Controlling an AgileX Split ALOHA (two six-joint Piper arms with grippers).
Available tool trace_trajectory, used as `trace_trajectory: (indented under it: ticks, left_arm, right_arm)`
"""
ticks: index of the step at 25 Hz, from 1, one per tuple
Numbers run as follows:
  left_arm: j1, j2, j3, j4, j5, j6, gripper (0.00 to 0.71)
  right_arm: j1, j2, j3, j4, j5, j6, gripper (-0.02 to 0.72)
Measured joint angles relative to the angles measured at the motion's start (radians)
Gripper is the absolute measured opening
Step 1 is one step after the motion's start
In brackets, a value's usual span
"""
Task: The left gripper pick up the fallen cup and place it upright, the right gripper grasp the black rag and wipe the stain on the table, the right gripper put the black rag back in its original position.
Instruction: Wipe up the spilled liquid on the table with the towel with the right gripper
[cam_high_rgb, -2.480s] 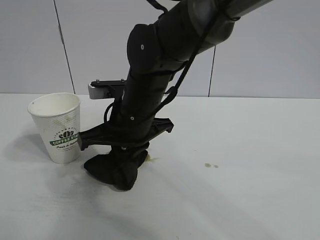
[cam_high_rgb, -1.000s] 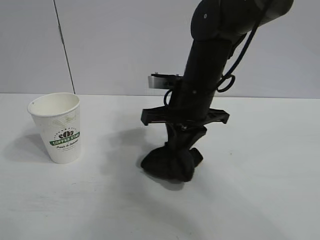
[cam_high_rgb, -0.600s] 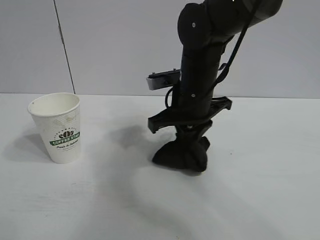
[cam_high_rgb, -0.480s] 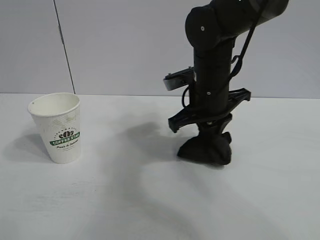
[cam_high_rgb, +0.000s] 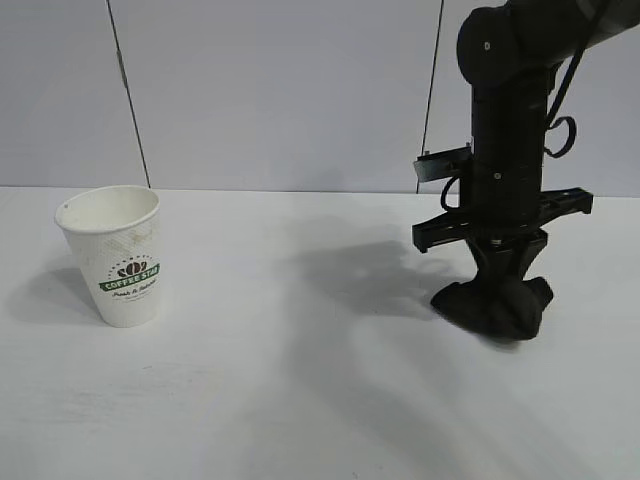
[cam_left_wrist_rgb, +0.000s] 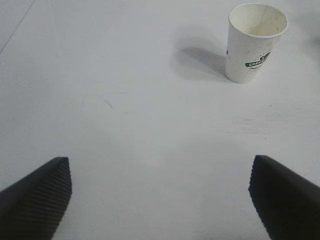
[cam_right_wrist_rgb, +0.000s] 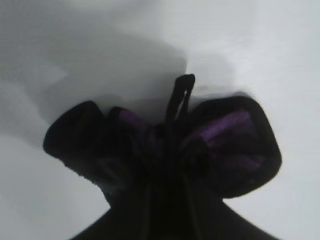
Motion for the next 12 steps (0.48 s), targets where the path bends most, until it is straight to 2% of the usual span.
trace_trajectory:
  ticks: [2, 4, 5, 8, 12]
  left_arm:
    - [0.0, 0.0, 0.0, 0.0, 0.0, 0.0, 0.694]
    - [0.0, 0.0, 0.0, 0.0, 0.0, 0.0, 0.694]
    - [0.0, 0.0, 0.0, 0.0, 0.0, 0.0, 0.694]
    - [0.0, 0.0, 0.0, 0.0, 0.0, 0.0, 0.694]
    - [0.0, 0.0, 0.0, 0.0, 0.0, 0.0, 0.694]
  right_arm:
    - [0.023, 0.0, 0.0, 0.187, -0.033, -0.088, 0.071]
    - [0.066, 0.0, 0.0, 0.294, -0.092, -0.155, 0.071]
    - [0.093, 0.0, 0.0, 0.318, -0.127, -0.168, 0.071]
    - [0.161, 0.0, 0.0, 0.295, -0.188, -0.176, 0.071]
    - [0.181, 0.0, 0.0, 0.18, -0.196, -0.106, 0.071]
